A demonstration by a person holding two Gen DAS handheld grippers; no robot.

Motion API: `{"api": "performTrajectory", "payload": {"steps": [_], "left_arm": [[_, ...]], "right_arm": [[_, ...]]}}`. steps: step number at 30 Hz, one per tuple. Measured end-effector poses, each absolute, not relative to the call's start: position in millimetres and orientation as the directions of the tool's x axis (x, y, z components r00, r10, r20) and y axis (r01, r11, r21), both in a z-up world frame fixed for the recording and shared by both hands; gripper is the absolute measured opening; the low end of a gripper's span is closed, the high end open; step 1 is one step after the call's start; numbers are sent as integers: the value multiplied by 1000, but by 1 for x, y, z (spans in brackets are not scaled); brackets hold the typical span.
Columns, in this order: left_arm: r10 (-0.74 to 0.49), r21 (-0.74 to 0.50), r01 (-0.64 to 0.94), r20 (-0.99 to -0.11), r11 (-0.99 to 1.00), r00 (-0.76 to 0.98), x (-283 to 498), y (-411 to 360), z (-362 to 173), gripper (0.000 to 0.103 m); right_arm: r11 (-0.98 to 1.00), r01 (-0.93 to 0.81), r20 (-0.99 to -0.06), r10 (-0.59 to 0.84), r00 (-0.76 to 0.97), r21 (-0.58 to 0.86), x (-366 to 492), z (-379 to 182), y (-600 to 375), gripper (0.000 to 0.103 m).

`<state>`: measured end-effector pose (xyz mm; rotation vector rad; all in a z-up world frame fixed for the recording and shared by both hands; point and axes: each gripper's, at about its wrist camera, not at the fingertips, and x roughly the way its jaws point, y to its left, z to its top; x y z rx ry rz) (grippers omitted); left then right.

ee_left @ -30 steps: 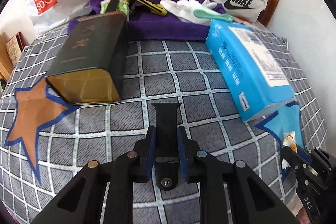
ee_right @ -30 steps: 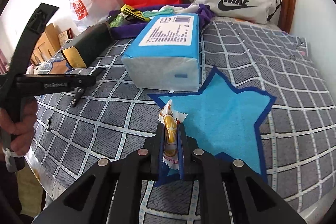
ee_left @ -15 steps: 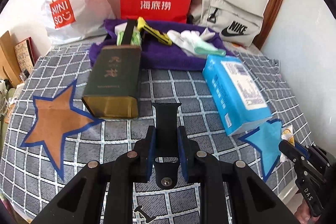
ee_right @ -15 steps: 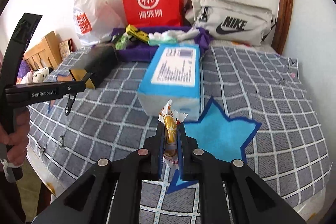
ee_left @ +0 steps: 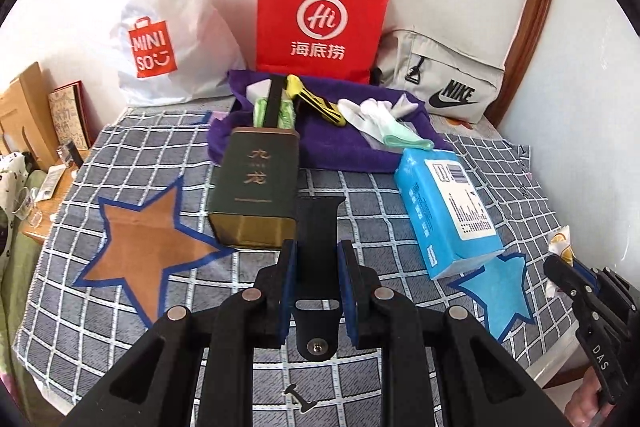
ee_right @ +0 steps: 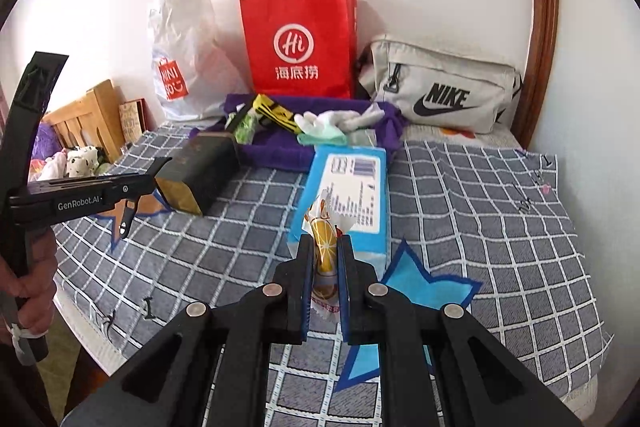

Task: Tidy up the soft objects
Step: 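Carry the sachet and black strap over the purple towel with both grippers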

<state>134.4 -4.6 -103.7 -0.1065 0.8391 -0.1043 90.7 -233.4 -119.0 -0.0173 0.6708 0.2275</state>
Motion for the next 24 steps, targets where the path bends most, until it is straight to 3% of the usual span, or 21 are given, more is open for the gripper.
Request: {"api": "performTrajectory", "payload": {"steps": [24], "left_arm": [[-140, -160, 37, -698, 986, 703, 168, 21, -70, 20]], "right_arm": [[976, -211, -589, 200, 783, 52, 137, -85, -223, 11]]}}
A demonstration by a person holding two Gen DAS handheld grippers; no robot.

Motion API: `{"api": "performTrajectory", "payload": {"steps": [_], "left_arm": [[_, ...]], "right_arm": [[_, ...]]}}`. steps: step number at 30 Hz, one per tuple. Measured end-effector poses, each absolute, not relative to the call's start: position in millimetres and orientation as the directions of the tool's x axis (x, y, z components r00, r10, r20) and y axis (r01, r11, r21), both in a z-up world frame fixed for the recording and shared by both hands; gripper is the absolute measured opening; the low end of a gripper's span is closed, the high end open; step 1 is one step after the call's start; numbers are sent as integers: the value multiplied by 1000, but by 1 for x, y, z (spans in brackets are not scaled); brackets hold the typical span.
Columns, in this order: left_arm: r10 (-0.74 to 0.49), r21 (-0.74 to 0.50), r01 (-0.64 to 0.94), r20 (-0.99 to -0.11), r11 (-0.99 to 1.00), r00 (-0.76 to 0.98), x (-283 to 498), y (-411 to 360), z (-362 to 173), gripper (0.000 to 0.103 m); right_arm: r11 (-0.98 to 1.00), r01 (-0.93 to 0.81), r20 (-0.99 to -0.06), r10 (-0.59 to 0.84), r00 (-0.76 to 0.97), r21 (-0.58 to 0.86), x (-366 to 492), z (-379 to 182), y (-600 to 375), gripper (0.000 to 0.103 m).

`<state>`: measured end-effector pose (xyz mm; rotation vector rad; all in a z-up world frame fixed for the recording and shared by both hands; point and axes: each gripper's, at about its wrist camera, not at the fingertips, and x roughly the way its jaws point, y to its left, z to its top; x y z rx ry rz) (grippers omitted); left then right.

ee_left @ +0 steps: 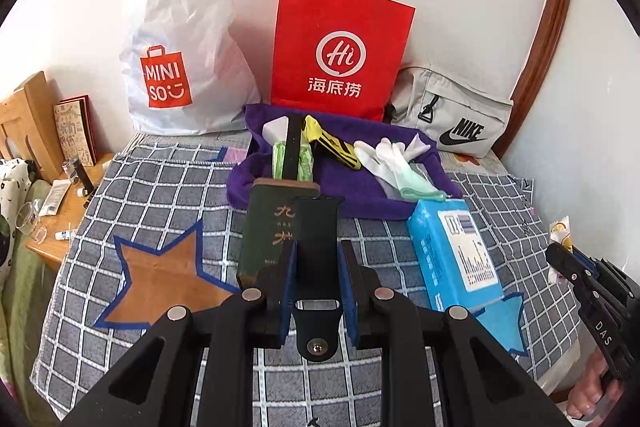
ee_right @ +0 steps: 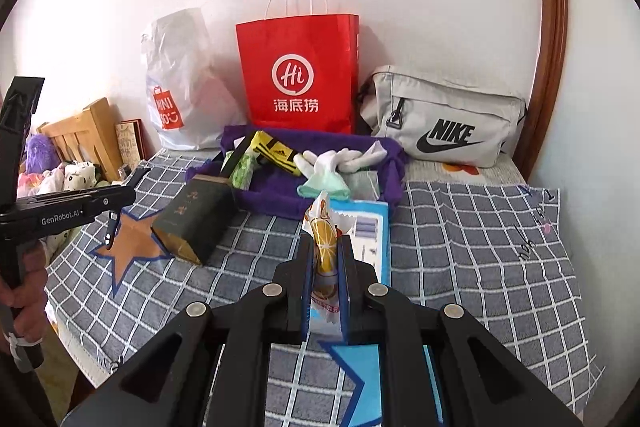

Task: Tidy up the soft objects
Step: 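Carry the sachet and black strap over the purple towel with both grippers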

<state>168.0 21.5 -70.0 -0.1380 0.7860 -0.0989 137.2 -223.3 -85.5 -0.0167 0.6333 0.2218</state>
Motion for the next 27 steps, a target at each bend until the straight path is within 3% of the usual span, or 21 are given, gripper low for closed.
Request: {"api": "performTrajectory", "payload": {"steps": [12, 27], "left_arm": [[-186, -210, 54, -686, 976, 703, 206, 24, -57, 20], [-175, -185, 65, -677, 981, 715, 251, 16, -44, 20]], "right_arm": [[979, -198, -580, 193, 791, 55, 179, -76, -224, 11], [981, -183, -588, 183, 788, 61, 231, -79, -226, 11]]}}
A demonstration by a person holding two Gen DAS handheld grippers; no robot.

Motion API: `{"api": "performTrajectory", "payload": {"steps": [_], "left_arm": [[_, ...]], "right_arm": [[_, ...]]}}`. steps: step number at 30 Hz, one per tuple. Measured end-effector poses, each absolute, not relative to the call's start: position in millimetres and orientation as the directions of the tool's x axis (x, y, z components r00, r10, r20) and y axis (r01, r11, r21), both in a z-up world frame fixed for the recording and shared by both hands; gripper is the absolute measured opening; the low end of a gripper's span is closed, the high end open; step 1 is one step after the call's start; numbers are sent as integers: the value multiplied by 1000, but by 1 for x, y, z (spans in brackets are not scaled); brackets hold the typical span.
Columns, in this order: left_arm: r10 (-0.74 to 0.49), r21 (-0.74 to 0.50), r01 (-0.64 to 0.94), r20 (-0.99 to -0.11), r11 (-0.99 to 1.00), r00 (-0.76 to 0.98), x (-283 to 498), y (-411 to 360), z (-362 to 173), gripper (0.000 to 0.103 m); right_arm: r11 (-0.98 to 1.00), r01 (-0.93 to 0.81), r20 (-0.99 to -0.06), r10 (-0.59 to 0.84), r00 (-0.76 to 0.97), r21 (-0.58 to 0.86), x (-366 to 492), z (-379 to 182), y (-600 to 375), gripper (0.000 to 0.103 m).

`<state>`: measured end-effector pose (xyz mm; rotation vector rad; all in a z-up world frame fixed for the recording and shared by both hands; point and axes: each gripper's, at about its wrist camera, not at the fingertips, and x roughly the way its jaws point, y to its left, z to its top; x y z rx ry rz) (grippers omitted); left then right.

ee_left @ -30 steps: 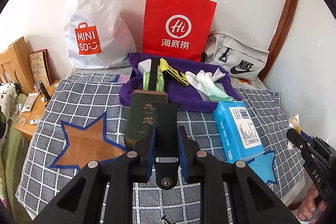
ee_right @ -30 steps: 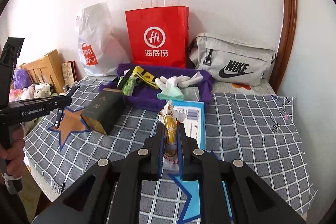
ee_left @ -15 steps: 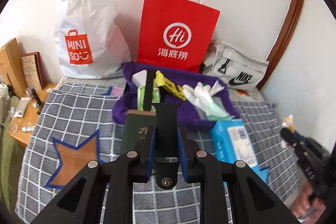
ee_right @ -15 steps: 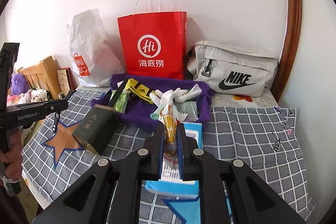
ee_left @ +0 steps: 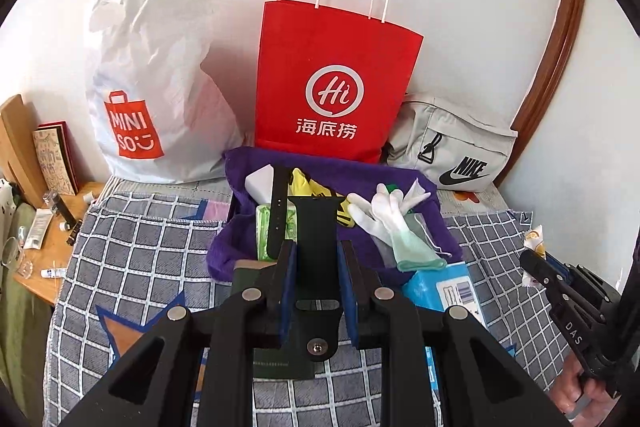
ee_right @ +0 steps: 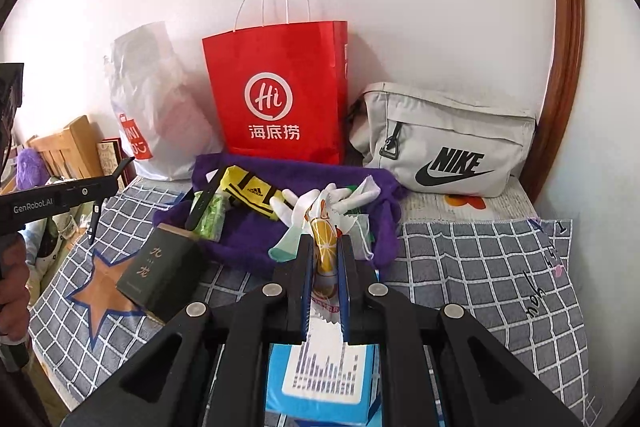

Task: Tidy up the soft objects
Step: 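Carry the sachet and black strap over the purple towel with both grippers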

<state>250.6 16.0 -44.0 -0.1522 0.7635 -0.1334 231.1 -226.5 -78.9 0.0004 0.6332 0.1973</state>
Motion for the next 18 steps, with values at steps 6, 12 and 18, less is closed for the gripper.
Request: {"api": "performTrajectory", "payload": {"steps": [6, 12, 18], "left_arm": [[-170, -183, 59, -686, 981, 707, 264, 16, -49, 20], [-160, -176, 50, -693, 983, 703, 279, 18, -52, 20], [-164, -184, 48, -693, 982, 702, 297, 23, -52, 20]], "right_arm": [[981, -184, -590, 184, 786, 59, 246, -80, -226, 11], [981, -185, -596, 183, 782, 58, 270, -81, -227, 11], [977, -202, -600, 203, 774, 69, 289, -82, -226, 11]]}}
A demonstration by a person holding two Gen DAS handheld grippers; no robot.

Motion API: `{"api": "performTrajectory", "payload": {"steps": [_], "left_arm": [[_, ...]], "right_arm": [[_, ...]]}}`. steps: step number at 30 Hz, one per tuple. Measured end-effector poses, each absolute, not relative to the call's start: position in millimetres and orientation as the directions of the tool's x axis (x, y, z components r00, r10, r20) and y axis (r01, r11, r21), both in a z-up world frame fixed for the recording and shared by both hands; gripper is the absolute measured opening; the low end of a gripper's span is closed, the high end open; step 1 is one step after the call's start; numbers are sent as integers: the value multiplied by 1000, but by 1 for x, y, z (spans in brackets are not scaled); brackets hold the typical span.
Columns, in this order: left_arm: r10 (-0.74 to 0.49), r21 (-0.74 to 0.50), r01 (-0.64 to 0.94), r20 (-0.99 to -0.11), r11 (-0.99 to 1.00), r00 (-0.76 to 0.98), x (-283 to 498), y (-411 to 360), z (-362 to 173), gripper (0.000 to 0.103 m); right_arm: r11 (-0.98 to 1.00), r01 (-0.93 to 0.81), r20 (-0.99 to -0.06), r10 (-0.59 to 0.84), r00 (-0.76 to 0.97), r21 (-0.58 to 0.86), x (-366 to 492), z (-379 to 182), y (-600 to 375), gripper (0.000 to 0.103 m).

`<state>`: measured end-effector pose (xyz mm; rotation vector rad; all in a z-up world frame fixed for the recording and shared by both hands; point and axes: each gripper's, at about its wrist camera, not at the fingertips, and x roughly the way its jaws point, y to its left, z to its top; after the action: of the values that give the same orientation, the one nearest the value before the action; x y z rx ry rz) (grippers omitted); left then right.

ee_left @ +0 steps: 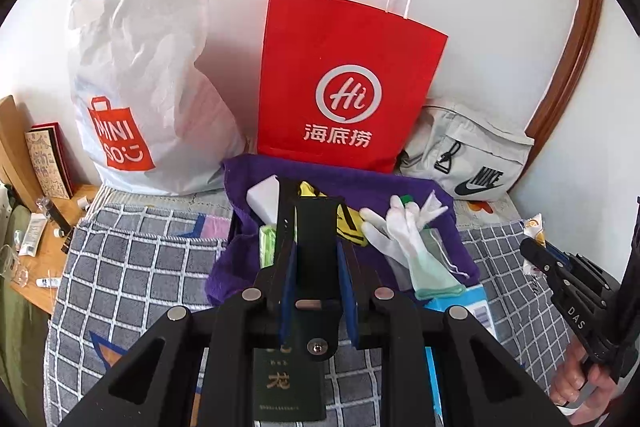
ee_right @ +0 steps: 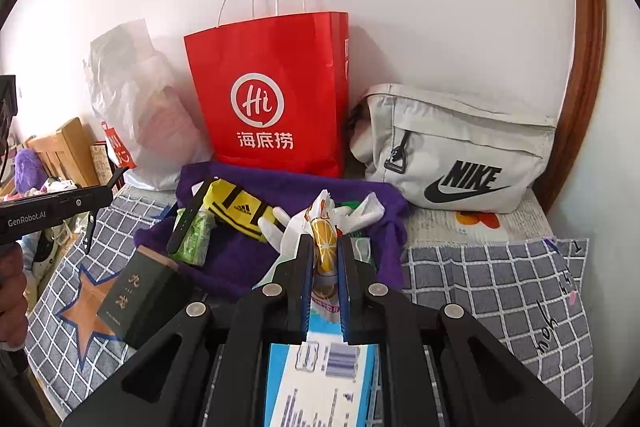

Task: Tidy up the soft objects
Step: 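Carry the sachet and black strap over the purple towel with both grippers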

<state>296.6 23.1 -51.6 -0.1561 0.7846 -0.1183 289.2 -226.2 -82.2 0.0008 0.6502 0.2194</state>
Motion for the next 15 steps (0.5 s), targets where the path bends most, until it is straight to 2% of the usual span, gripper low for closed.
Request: {"api": "performTrajectory", "payload": {"steps": [15], "left_arm": [[-173, -189, 52, -708, 981, 684, 354, 21, -66, 20]], "right_arm": [[962, -246, -585, 268, 766, 118, 349, -77, -220, 11]]}}
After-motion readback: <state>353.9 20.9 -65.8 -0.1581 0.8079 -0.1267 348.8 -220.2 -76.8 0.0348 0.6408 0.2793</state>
